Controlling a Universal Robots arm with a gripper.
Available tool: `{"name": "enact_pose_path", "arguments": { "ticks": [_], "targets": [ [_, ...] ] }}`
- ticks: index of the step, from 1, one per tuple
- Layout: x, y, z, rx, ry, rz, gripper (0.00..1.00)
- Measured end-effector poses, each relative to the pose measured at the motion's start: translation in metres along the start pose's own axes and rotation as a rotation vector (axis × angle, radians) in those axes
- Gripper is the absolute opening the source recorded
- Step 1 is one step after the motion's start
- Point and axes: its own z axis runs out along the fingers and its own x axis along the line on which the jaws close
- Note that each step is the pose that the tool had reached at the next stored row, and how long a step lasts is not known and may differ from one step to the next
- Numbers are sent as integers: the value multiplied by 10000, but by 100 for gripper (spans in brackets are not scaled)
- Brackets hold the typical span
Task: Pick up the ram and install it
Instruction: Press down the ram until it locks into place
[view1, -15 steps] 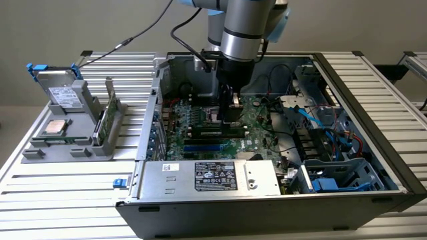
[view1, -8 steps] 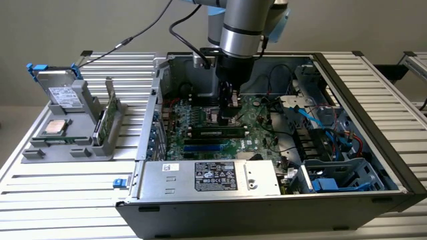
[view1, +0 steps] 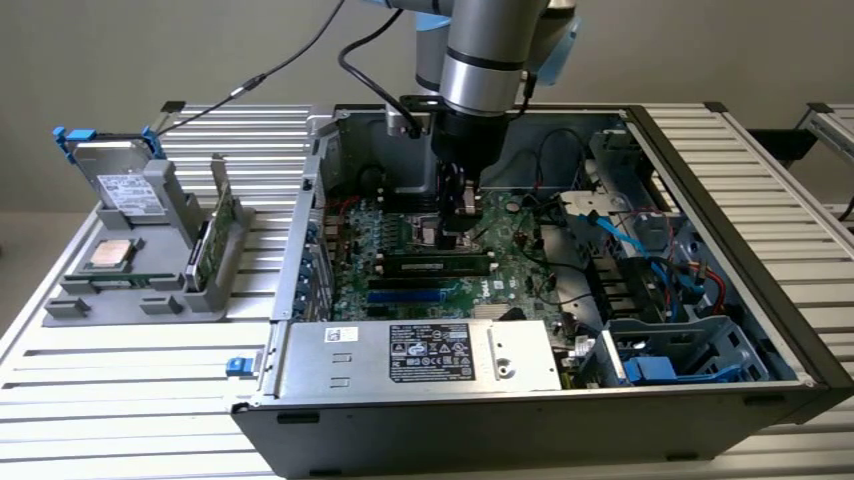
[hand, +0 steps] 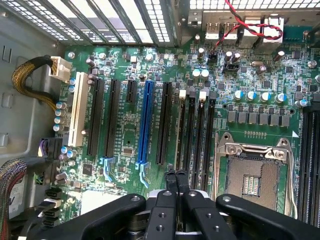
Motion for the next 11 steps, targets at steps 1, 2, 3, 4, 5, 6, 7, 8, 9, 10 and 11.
{"name": "enact_pose_path", "arguments": {
  "ticks": [1,2,3,4,5,6,7,8,9,10,11],
  "targets": [
    [0,0,0,0,0,0,10],
    [0,0,0,0,0,0,10],
    [0,0,0,0,0,0,10],
    [0,0,0,0,0,0,10],
    [0,0,0,0,-1,0,10],
    [0,0,0,0,0,0,10],
    [0,0,0,0,0,0,10],
    [0,0,0,0,0,0,10],
    [0,0,0,0,0,0,10],
    [0,0,0,0,0,0,10],
    [0,-2,0,0,1,0,10]
  ]
}}
